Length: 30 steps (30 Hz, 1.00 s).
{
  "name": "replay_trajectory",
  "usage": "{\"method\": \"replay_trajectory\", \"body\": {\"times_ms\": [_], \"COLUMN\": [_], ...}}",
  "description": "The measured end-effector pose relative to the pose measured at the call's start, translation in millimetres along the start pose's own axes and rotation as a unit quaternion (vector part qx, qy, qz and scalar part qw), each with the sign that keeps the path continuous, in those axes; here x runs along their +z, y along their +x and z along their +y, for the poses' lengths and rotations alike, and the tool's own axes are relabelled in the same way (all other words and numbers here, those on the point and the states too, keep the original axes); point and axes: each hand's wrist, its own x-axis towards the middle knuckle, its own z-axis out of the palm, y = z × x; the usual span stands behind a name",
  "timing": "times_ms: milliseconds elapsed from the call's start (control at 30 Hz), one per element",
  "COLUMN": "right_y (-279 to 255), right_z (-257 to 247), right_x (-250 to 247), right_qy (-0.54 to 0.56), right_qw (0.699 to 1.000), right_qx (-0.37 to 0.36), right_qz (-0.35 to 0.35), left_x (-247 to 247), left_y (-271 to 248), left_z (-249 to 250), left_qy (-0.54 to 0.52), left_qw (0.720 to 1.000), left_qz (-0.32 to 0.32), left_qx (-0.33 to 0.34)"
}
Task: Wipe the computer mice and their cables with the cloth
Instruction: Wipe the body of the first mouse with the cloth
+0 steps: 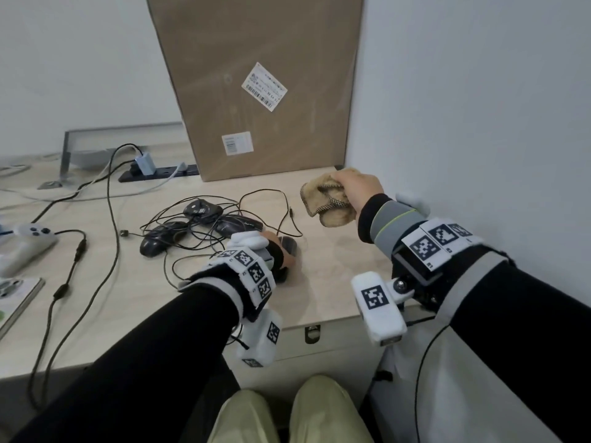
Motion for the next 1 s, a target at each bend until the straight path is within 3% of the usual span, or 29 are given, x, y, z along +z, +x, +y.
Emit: {"method": "replay_trajectory", "body": {"times_ms": [67, 133, 233, 333, 467, 667, 733, 867, 1000], "right_y": [2, 4, 3, -6, -19, -32, -35, -46, -59], "right_z": [0, 1, -3, -15, -28, -34, -28, -16, 3], "right_x": [0, 2, 6, 10, 13, 22, 24, 27, 33], "right_qy": [0.001, 0.018, 0.053, 0.049, -0.014, -0.11, -0.166, -0.223, -0.272], "right_qw": [1.0, 1.0, 0.998, 0.996, 0.984, 0.949, 0.922, 0.867, 0.818], "right_qx": [-0.001, -0.003, -0.035, -0.077, -0.176, -0.294, -0.347, -0.443, -0.505], "right_qz": [0.014, 0.018, 0.012, -0.008, -0.017, -0.036, -0.04, -0.058, -0.046], "left_x": [-10, -22, -40, -58, -67, -62, -63, -65, -60], "left_y": [3, 3, -1, -10, -17, -18, -18, -11, -3], "left_z": [0, -5, -7, -5, 3, 15, 18, 18, 10], "left_qy": [-0.04, -0.213, -0.472, -0.637, -0.725, -0.777, -0.789, -0.836, -0.85], "left_qw": [0.999, 0.976, 0.876, 0.759, 0.672, 0.608, 0.593, 0.525, 0.499], "left_qz": [-0.007, -0.039, -0.09, -0.12, -0.134, -0.134, -0.131, -0.138, -0.139], "left_qx": [0.0, -0.005, 0.026, 0.062, 0.072, 0.094, 0.095, 0.081, 0.095]}}
